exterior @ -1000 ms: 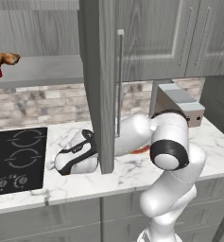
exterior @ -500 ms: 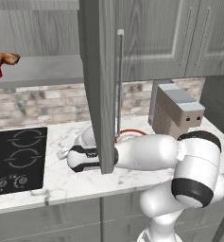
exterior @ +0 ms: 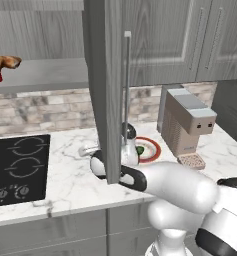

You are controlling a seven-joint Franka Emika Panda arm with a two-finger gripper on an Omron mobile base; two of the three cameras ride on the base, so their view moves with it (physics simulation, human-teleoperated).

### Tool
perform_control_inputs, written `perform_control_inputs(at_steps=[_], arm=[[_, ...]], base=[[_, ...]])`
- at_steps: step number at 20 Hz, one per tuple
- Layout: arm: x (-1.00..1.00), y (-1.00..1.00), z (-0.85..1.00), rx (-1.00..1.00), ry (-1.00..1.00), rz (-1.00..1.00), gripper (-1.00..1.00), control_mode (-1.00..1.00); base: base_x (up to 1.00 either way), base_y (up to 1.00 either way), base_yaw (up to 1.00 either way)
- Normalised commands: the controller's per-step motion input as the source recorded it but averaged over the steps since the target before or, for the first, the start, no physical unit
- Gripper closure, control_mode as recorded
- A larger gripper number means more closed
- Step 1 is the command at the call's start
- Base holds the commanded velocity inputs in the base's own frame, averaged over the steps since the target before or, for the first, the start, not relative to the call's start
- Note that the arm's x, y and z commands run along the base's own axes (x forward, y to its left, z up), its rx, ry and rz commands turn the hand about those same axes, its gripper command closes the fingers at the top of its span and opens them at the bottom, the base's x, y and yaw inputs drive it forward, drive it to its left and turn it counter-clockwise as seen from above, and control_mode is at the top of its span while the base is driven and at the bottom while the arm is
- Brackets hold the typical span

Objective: Pick the avocado and bread from the counter and place them on the plate. Then pick the jam from the cabinet and place it next to the plate. Lastly close the cabinet door.

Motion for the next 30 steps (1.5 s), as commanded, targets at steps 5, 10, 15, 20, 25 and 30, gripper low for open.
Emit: perform_control_inputs(at_steps=[5, 10, 15, 20, 25, 30], arm=[[0.09, -0.67, 0.36, -0.06, 0.02, -0.21, 1.00, -1.00], [0.10, -0.72, 0.13, -0.04, 0.02, -0.23, 1.00, -1.00], [0.01, -0.85, -0.04, 0.00, 0.00, -0.21, 1.00, -1.00], [0.02, -0.80, -0.15, 0.03, -0.02, -0.08, 1.00, -1.00], [0.13, -0.73, -0.03, 0.02, -0.03, -0.09, 1.00, -1.00], [0.27, -0.33, -0.03, 0.00, -0.02, -0.02, 1.00, -1.00]], base=[[0.00, 0.00, 0.00], [0.00, 0.00, 0.00], [0.00, 0.00, 0.00], [0.00, 0.00, 0.00], [0.00, 0.00, 0.00], [0.00, 0.00, 0.00]])
